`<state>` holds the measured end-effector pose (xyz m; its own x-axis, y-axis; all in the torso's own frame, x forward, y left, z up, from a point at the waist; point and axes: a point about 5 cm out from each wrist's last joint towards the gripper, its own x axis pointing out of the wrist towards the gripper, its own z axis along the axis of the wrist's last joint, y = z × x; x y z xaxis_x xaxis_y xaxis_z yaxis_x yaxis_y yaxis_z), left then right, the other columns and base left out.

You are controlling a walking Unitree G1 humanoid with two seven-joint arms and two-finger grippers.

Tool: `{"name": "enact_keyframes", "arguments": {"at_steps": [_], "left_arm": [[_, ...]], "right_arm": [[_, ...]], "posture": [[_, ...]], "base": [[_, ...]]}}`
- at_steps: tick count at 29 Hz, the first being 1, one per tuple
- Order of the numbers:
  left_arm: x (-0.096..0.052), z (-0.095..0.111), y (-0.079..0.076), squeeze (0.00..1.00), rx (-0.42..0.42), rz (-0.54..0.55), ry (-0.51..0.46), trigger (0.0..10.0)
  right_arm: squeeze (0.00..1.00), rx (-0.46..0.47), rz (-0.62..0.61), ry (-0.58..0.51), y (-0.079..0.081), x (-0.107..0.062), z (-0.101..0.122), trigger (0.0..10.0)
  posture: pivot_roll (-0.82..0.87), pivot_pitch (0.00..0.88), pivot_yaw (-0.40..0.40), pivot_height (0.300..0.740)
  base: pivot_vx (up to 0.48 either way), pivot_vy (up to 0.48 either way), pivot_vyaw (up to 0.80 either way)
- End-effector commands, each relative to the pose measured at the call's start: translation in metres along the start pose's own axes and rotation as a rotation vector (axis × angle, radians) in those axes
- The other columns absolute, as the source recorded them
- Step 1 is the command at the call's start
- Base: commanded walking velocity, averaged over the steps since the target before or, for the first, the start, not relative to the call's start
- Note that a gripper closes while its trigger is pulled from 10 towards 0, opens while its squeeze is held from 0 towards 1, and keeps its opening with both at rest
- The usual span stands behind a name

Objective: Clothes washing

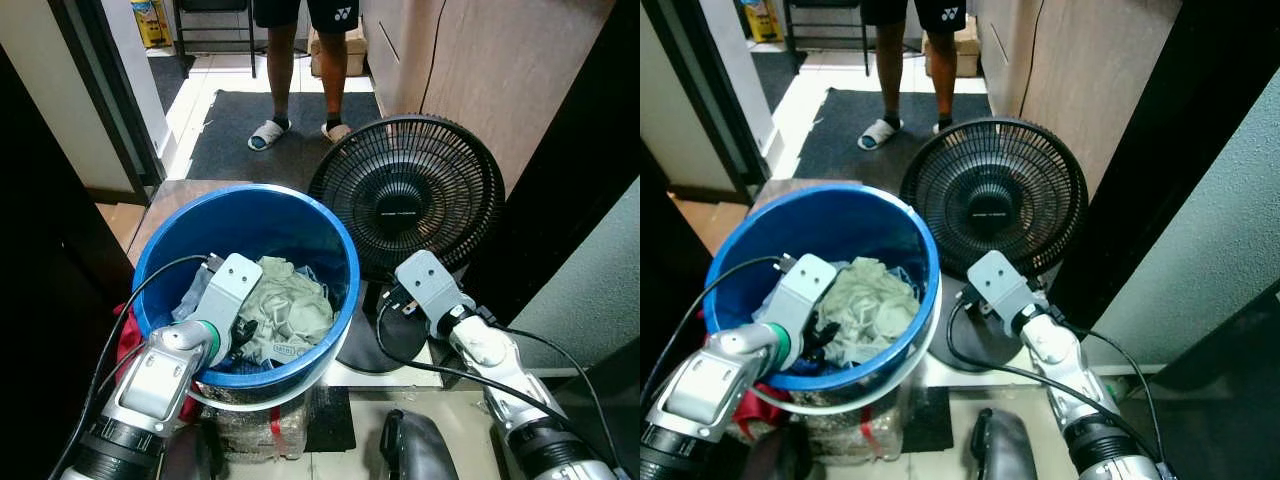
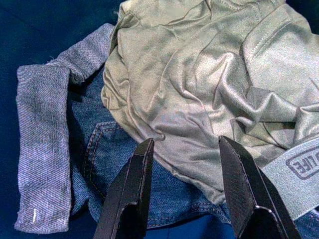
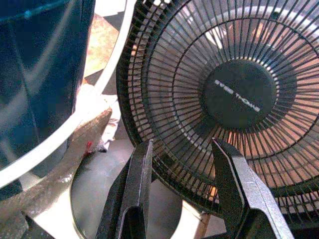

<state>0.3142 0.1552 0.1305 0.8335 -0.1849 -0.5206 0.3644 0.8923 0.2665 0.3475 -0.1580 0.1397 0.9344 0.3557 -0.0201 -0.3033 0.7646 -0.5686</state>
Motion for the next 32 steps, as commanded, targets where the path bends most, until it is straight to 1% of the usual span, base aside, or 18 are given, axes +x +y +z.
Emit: {"name": "enact_keyframes", "arguments": {"at_steps": [1, 2, 3, 4, 6, 7, 8, 10, 12, 15, 17, 21, 24, 25, 26, 27, 31, 32], "left_arm": [[0.000, -0.009, 0.002, 0.00, -0.006, 0.009, 0.041, 10.0], [0.000, -0.009, 0.002, 0.00, -0.005, 0.009, 0.040, 10.0], [0.001, -0.010, 0.001, 0.00, -0.001, 0.006, 0.040, 10.0], [0.001, -0.010, 0.001, 0.00, -0.001, 0.006, 0.040, 10.0], [0.002, -0.010, 0.001, 0.00, 0.001, 0.005, 0.040, 10.0], [0.002, -0.010, 0.000, 0.00, 0.001, 0.004, 0.039, 10.0], [0.002, -0.010, 0.000, 0.00, 0.001, 0.004, 0.039, 10.0], [0.002, -0.009, -0.001, 0.00, -0.001, 0.006, 0.035, 10.0], [0.001, -0.010, -0.001, 0.00, -0.004, 0.007, 0.033, 10.0], [0.001, -0.011, -0.001, 0.00, -0.008, 0.009, 0.036, 10.0], [0.001, -0.013, -0.001, 0.00, -0.013, 0.008, 0.041, 10.0], [0.000, -0.015, -0.001, 0.00, -0.016, 0.007, 0.045, 10.0], [0.000, -0.017, -0.002, 0.00, -0.017, 0.005, 0.050, 10.0], [0.000, -0.017, -0.002, 0.00, -0.017, 0.005, 0.050, 10.0], [0.000, -0.017, -0.002, 0.00, -0.019, 0.007, 0.051, 10.0], [0.000, -0.017, -0.002, 0.00, -0.019, 0.007, 0.051, 10.0], [-0.003, -0.018, -0.003, 0.00, -0.029, 0.018, 0.051, 10.0], [-0.003, -0.018, -0.003, 0.00, -0.029, 0.018, 0.051, 10.0]], "right_arm": [[0.00, -0.006, 0.008, -0.031, 0.000, 0.005, 0.008, 10.0], [0.00, -0.012, 0.012, -0.059, -0.002, 0.012, 0.017, 10.0], [0.00, -0.014, 0.016, -0.121, -0.006, 0.028, 0.040, 10.0], [0.00, -0.014, 0.016, -0.121, -0.006, 0.028, 0.040, 10.0], [0.00, -0.007, 0.019, -0.148, -0.007, 0.033, 0.049, 10.0], [0.00, 0.008, 0.019, -0.182, -0.008, 0.037, 0.059, 10.0], [0.00, 0.008, 0.019, -0.182, -0.008, 0.037, 0.059, 10.0], [0.00, 0.036, 0.008, -0.246, -0.014, 0.042, 0.077, 10.0], [0.00, 0.052, -0.002, -0.280, -0.018, 0.043, 0.086, 10.0], [0.00, 0.042, 0.007, -0.296, -0.017, 0.047, 0.093, 10.0], [0.00, 0.022, 0.034, -0.306, -0.009, 0.055, 0.100, 10.0], [0.00, 0.025, 0.062, -0.320, 0.000, 0.061, 0.108, 10.0], [0.00, 0.009, 0.148, -0.353, 0.024, 0.073, 0.130, 10.0], [0.00, 0.009, 0.148, -0.353, 0.024, 0.073, 0.130, 10.0], [0.00, 0.008, 0.179, -0.340, 0.033, 0.077, 0.133, 10.0], [0.00, 0.008, 0.179, -0.340, 0.033, 0.077, 0.133, 10.0], [0.00, -0.008, 0.303, -0.233, 0.066, 0.080, 0.117, 10.0], [0.00, -0.008, 0.303, -0.233, 0.066, 0.080, 0.117, 10.0]], "posture": [[0.12, 0.091, 0.025, 0.490], [0.12, 0.087, 0.026, 0.490], [0.12, 0.084, 0.025, 0.490], [0.12, 0.084, 0.025, 0.490], [0.12, 0.083, 0.023, 0.490], [0.13, 0.080, 0.017, 0.490], [0.13, 0.080, 0.017, 0.490], [0.13, 0.080, 0.015, 0.490], [0.13, 0.081, 0.010, 0.490], [0.12, 0.078, 0.014, 0.490], [0.12, 0.078, 0.017, 0.490], [0.12, 0.078, 0.018, 0.490], [0.13, 0.083, 0.011, 0.490], [0.13, 0.083, 0.011, 0.490], [0.14, 0.088, 0.002, 0.490], [0.14, 0.088, 0.002, 0.490], [0.17, 0.107, -0.013, 0.490], [0.17, 0.107, -0.013, 0.490]], "base": [[0.000, 0.000, 0.00], [0.000, 0.000, 0.00], [0.000, 0.000, 0.00], [0.000, 0.000, 0.00], [0.000, 0.000, 0.00], [0.000, 0.000, 0.00], [0.000, 0.000, 0.00], [0.000, 0.000, 0.00], [0.000, 0.000, 0.00], [0.000, 0.000, 0.00], [0.000, 0.000, 0.00], [0.000, 0.000, 0.00], [0.000, 0.000, 0.00], [0.000, 0.000, 0.00], [0.000, 0.000, 0.00], [0.000, 0.000, 0.00], [0.000, 0.000, 0.00], [0.000, 0.000, 0.00]]}}
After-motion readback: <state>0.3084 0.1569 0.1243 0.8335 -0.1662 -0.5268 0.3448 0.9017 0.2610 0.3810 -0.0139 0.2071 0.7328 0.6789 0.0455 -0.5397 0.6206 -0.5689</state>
